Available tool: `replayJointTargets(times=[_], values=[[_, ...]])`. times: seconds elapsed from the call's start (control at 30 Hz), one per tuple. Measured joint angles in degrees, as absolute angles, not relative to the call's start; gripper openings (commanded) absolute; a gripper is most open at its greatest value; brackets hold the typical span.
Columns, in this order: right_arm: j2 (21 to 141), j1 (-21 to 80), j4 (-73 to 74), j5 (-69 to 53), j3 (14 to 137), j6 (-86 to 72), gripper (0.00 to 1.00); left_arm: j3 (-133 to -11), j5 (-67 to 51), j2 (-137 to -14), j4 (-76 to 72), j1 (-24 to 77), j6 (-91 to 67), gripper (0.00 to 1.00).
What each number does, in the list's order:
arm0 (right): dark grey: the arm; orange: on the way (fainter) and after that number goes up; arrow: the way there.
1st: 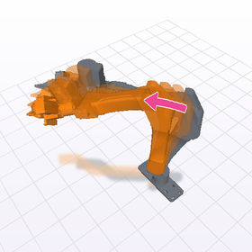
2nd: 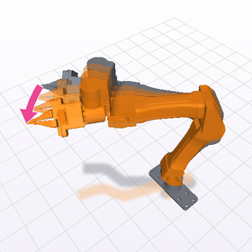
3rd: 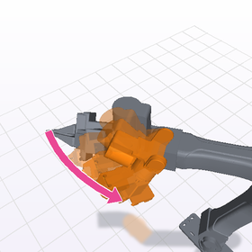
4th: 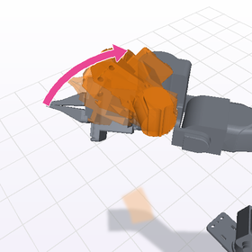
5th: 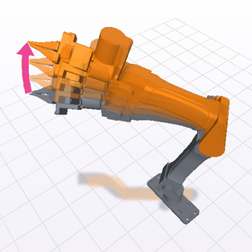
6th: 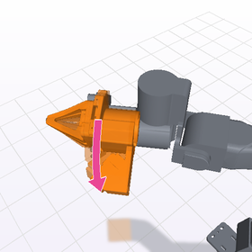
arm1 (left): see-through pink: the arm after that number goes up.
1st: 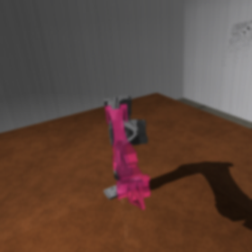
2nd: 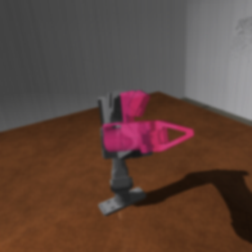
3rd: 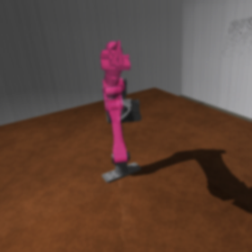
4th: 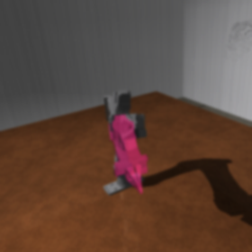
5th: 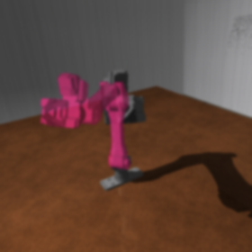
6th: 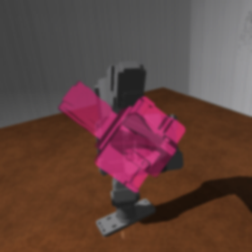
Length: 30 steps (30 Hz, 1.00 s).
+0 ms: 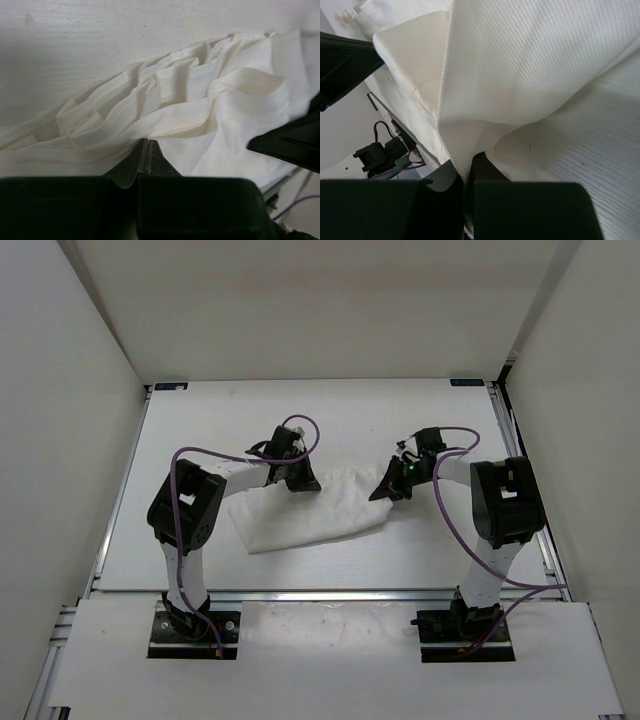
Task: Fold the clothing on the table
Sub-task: Fold the skirt
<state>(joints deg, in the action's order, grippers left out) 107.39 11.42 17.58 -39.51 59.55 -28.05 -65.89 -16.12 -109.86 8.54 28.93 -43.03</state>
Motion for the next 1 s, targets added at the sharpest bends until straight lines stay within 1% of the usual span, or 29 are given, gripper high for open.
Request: replayJointTargets(times=[0.17,0.37,0.8,1.0], values=[[108.2,11.94,18.17,-39.31,62.5,-28.01,0.0,-69.52,-8.75,-110.48,15.2,29.93,-39.42,0.0],[109.8,12.25,18.61,-39.11,64.14,-28.03,0.0,-71.94,-3.29,-111.5,19.51,30.28,-36.38,0.0],[110.48,12.78,19.16,-39.2,65.39,-29.12,0.01,-71.57,-2.31,-111.98,19.09,30.52,-35.14,0.0],[109.43,15.18,18.98,-40.38,68.42,-29.65,0.0,-69.56,-2.52,-111.11,16.69,30.15,-35.4,0.0]])
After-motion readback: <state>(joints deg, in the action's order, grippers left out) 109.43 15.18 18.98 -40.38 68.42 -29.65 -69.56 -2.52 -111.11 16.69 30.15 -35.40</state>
